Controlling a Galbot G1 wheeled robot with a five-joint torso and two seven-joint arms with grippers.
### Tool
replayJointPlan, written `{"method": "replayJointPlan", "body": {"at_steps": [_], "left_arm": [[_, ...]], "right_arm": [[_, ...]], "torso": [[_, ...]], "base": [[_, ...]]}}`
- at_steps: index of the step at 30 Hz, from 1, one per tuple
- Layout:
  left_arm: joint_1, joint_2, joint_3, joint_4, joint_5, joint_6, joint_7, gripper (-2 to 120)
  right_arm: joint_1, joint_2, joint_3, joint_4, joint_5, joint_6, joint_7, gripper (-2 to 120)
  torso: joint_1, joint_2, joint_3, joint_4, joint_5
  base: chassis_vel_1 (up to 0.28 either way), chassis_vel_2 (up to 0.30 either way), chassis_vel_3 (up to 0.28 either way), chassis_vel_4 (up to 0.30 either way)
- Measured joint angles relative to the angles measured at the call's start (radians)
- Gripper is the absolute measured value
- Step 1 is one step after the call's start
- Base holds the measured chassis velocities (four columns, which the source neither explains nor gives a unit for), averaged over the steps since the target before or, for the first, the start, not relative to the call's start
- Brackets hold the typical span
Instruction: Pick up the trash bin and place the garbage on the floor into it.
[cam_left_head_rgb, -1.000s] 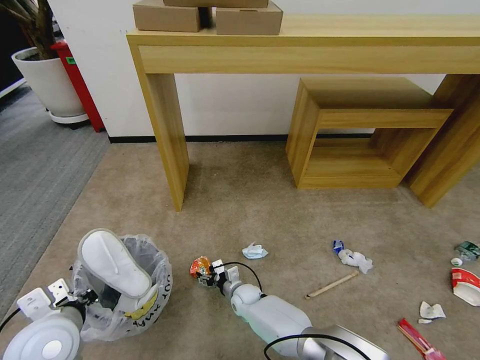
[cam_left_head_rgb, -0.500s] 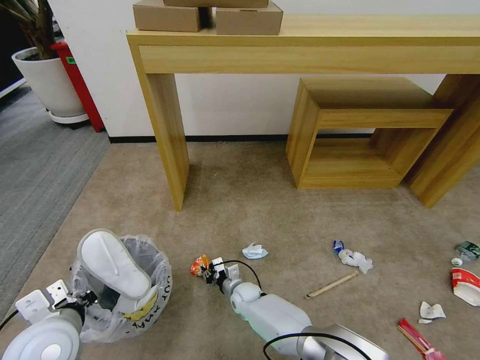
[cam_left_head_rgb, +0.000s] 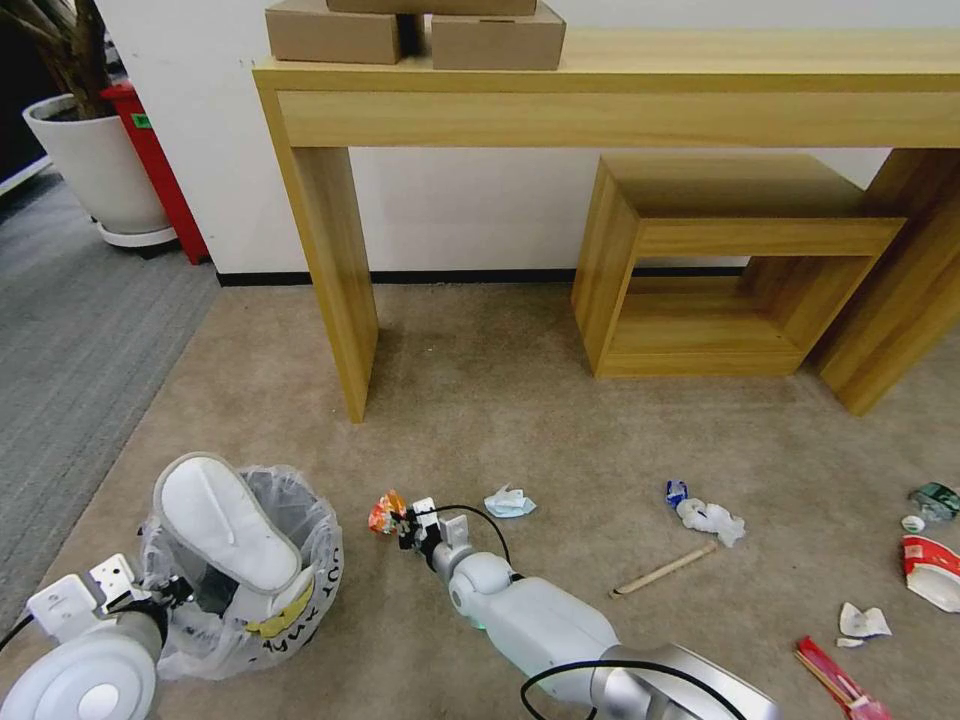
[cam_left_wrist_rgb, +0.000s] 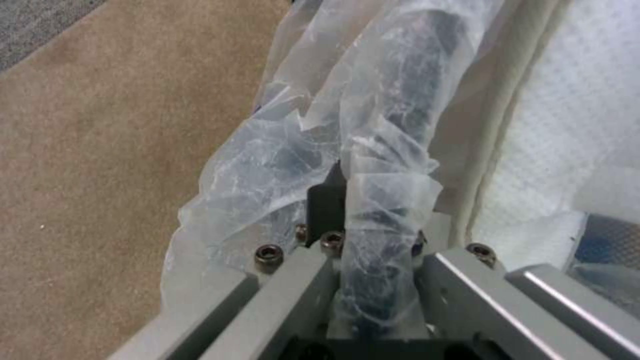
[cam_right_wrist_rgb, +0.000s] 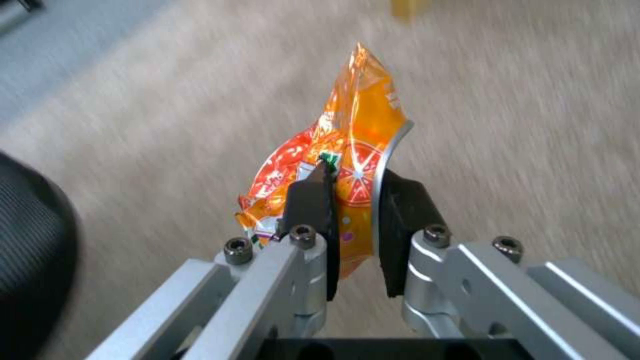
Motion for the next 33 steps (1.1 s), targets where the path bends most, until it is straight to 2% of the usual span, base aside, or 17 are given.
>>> {"method": "replayJointPlan", "body": {"at_steps": [5,6,8,12,16,19,20,22,23,24,27,28,31,33], "left_arm": [[-0.005,0.004,0.000,0.001,-0.007,-0.002,0.001,0],[-0.007,0.006,-0.001,0.001,-0.012,-0.003,0.001,0],[-0.008,0.008,-0.001,0.001,-0.016,-0.003,0.001,0],[-0.014,0.022,-0.002,0.007,-0.028,-0.004,0.000,0],[-0.020,0.023,-0.001,0.012,-0.031,-0.004,-0.001,0],[-0.028,0.023,0.003,0.023,-0.034,-0.005,-0.001,0],[-0.028,0.023,0.003,0.023,-0.034,-0.005,-0.001,0],[-0.030,0.023,0.004,0.025,-0.037,-0.005,-0.001,0],[-0.032,0.022,0.004,0.026,-0.039,-0.006,-0.002,0],[-0.032,0.022,0.004,0.026,-0.039,-0.006,-0.002,0],[-0.037,0.020,0.005,0.026,-0.046,-0.006,-0.005,0],[-0.037,0.020,0.005,0.026,-0.046,-0.006,-0.005,0],[-0.036,0.015,0.004,0.023,-0.047,-0.007,-0.009,0],[-0.036,0.014,0.004,0.023,-0.048,-0.007,-0.009,0]], "right_arm": [[-0.007,-0.013,0.010,0.089,-0.016,0.005,0.019,10],[-0.010,-0.042,0.022,0.142,-0.030,0.016,0.032,10],[-0.010,-0.060,0.032,0.168,-0.044,0.036,0.036,10],[0.001,-0.113,0.094,0.233,-0.145,0.205,0.008,10],[0.009,-0.119,0.124,0.260,-0.152,0.277,-0.031,10],[0.022,-0.119,0.176,0.333,-0.143,0.351,-0.088,10],[0.022,-0.119,0.176,0.333,-0.143,0.351,-0.088,10],[0.023,-0.136,0.185,0.413,-0.112,0.347,-0.103,10],[0.020,-0.157,0.182,0.491,-0.072,0.324,-0.109,10],[0.020,-0.157,0.182,0.491,-0.072,0.324,-0.109,10],[0.007,-0.193,0.141,0.654,-0.009,0.268,-0.112,10],[0.007,-0.193,0.141,0.654,-0.009,0.268,-0.112,10],[0.003,-0.193,0.081,0.761,0.028,0.227,-0.112,10],[0.004,-0.191,0.065,0.773,0.040,0.217,-0.112,10]], "torso": [[0.000,0.000,0.000,0.0004,0.0002],[0.000,0.000,0.000,0.0003,0.0001],[0.000,0.000,0.000,0.0002,-0.0001],[0.000,0.000,0.000,-0.0003,0.0000],[0.000,0.000,0.000,0.0000,0.0001],[0.000,0.000,0.000,0.0000,0.0001],[0.000,0.000,0.000,0.0000,0.0001],[0.000,0.000,0.000,0.0002,0.0001],[0.000,0.000,0.000,0.0001,0.0001],[0.000,0.000,0.000,0.0001,0.0001],[0.000,0.000,0.000,-0.0003,0.0001],[0.000,0.000,0.000,-0.0003,0.0001],[0.000,0.000,0.000,0.0001,0.0000],[0.000,0.000,0.000,0.0001,0.0000]], "base": [[0.000,0.000,0.000,0.000],[0.000,0.000,0.000,0.000],[0.000,0.000,0.000,0.000],[0.000,0.000,0.000,0.000],[0.000,0.000,0.000,0.000],[0.000,0.000,0.000,0.000],[0.000,0.000,0.000,0.000],[0.000,0.000,0.000,0.000],[0.000,0.000,0.000,0.000],[0.000,0.000,0.000,0.000],[0.000,0.000,0.000,0.000],[0.000,0.000,0.000,0.000],[0.000,0.000,0.000,0.000],[0.000,0.000,0.000,0.000]]}}
